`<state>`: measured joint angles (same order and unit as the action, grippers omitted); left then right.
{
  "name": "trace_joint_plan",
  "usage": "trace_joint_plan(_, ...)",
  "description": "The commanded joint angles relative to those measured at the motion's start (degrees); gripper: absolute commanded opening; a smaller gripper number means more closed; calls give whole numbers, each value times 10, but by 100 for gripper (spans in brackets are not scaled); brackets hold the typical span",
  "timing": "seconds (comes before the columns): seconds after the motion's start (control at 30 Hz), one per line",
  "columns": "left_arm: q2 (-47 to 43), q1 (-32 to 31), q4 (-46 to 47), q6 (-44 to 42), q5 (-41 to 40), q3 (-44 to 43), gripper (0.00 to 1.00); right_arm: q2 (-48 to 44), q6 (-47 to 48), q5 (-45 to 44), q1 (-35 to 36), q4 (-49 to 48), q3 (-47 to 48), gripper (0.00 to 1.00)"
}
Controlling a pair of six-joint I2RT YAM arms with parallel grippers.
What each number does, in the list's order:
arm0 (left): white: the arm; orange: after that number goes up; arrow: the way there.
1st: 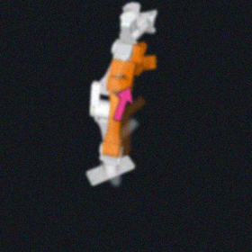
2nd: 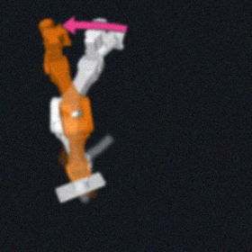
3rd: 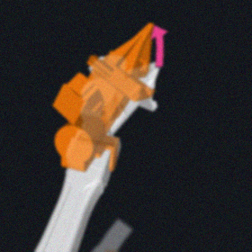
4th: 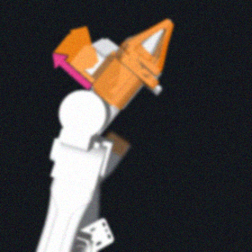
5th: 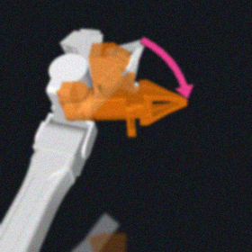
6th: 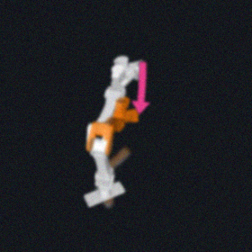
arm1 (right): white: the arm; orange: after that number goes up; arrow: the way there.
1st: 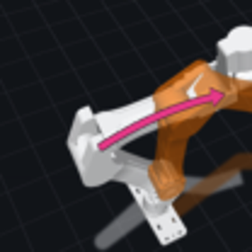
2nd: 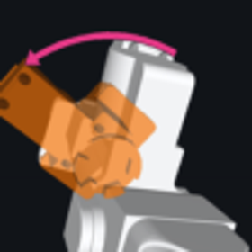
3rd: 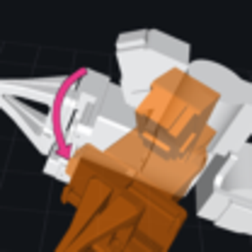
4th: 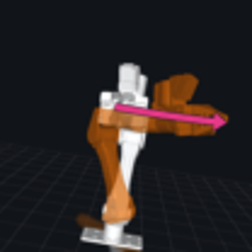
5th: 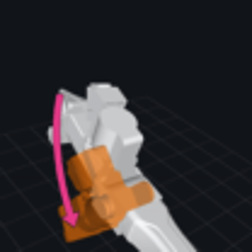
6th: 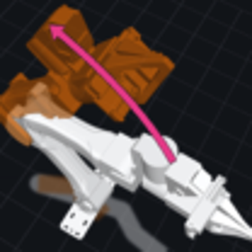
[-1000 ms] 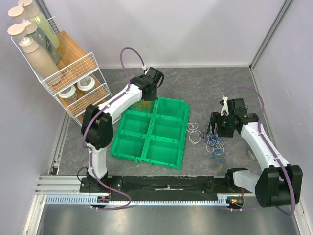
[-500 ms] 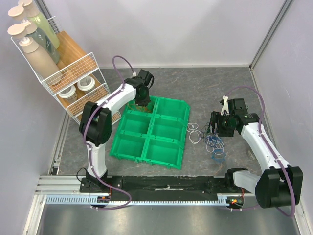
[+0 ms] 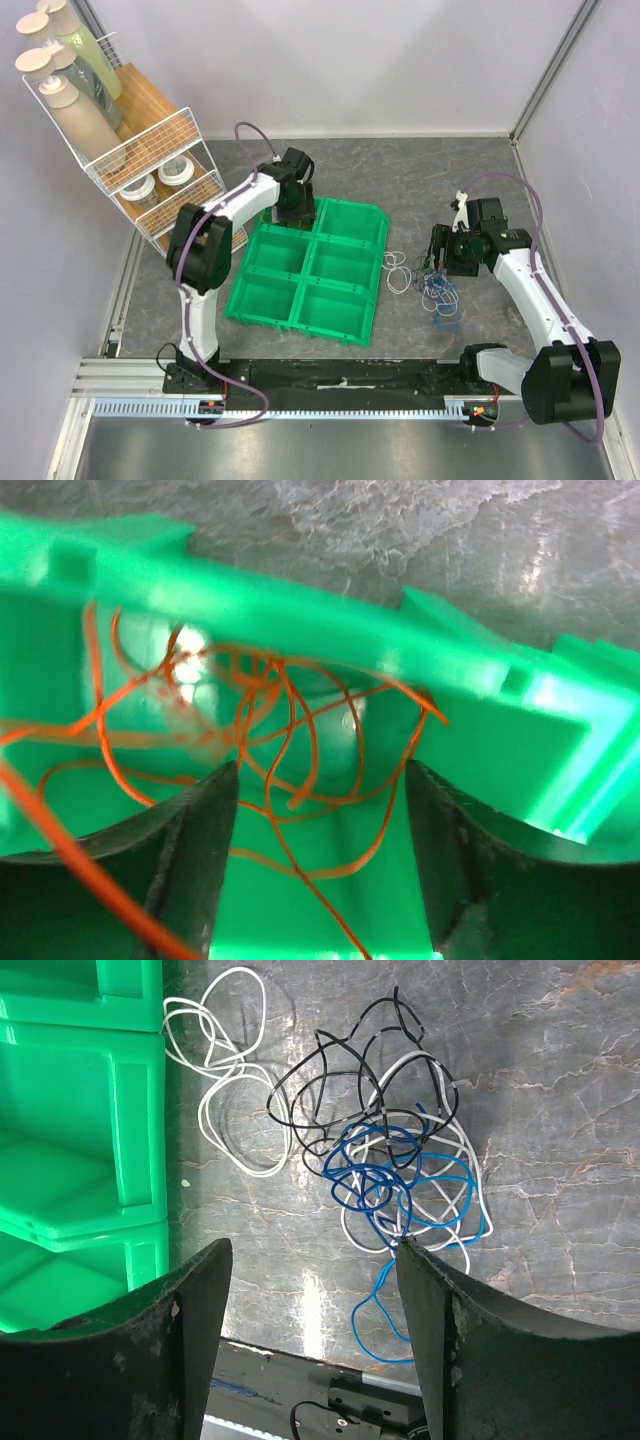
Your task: Untangle the cables
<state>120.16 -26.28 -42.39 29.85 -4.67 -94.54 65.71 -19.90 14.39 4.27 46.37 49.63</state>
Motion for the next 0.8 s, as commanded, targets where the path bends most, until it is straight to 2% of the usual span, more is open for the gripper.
trace_joint_plan(0.0, -117, -9, 6, 7, -23, 36, 79, 2, 1, -14, -1, -4, 12, 74)
trace_joint_plan(0.03, -131, -12, 5, 2, -22, 40, 83, 3, 0, -15, -1, -5, 10, 74)
trace_joint_plan(0.13, -179, -25, -8, -14, -23, 40, 86, 9, -7, -22, -1, -9, 11, 74)
trace_joint_plan(0.23, -220, -46, -11, -27, -19, 39, 86, 23, -24, -27, -1, -19, 14, 74)
trace_joint_plan(0.33, -237, -80, -2, -63, 9, 28, 80, 42, -58, -51, -1, -23, 24, 73)
trace_joint_plan(0.4, -236, -104, 13, -94, 67, 21, 75, 56, -86, -73, -1, -20, 29, 70)
trace_joint_plan(0.47, -230, -126, 23, -119, 139, 9, 64, 70, -108, -77, -1, -11, 29, 66)
trace_joint_plan(0.53, -232, -156, 41, -138, 174, 12, 62, 80, -121, -72, -1, -10, 21, 61)
trace_joint_plan(0.63, -237, -205, 56, -181, 205, 22, 70, 94, -126, -74, -1, 6, 15, 55)
trace_joint_plan(0.77, -247, -239, 53, -202, 235, 27, 76, 100, -131, -110, -1, 64, 44, 55)
